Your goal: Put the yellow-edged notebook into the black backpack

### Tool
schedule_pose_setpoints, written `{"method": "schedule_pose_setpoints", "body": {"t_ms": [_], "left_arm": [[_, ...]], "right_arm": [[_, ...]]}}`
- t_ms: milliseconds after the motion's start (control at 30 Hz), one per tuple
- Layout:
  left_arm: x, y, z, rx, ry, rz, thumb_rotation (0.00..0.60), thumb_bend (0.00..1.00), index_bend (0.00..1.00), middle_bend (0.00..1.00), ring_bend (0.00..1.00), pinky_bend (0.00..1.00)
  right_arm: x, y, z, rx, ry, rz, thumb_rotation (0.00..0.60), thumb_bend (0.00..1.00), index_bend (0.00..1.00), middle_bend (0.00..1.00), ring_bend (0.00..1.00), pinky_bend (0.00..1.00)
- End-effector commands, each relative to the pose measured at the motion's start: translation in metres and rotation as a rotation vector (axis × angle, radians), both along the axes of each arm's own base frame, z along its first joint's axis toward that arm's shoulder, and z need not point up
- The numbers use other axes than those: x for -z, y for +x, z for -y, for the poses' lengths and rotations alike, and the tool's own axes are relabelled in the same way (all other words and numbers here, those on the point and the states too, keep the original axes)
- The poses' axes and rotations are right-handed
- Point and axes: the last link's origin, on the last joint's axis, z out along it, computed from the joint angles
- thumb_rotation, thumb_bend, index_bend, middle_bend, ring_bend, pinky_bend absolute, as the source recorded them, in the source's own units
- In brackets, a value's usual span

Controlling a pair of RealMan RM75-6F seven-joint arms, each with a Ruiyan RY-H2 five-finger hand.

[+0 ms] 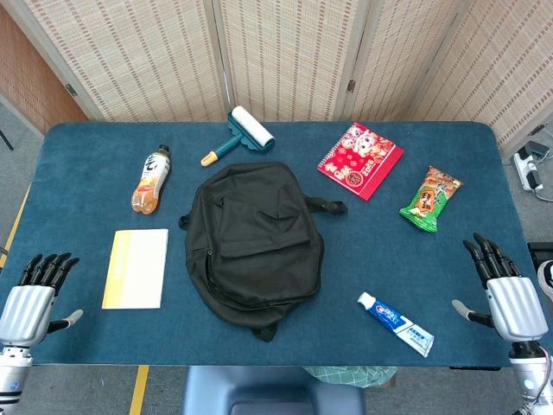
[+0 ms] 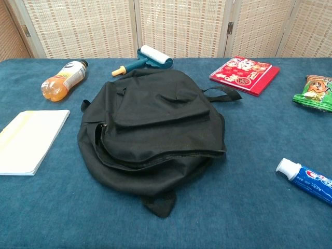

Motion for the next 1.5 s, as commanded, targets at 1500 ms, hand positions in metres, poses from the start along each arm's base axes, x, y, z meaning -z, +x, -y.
{"method": "schedule_pose_setpoints", "body": {"t_ms": [1500], "left_arm": [[0.069, -0.068, -0.069, -0.013, -0.186, -0.169, 0.600, 0.20, 0.20, 0.20, 0.15, 0.13]], "right_arm": [[-0.019, 0.017, -0.001, -0.049, -0.021, 0.001, 0.589, 0.14, 0.00, 0.05, 0.10, 0.21]]}}
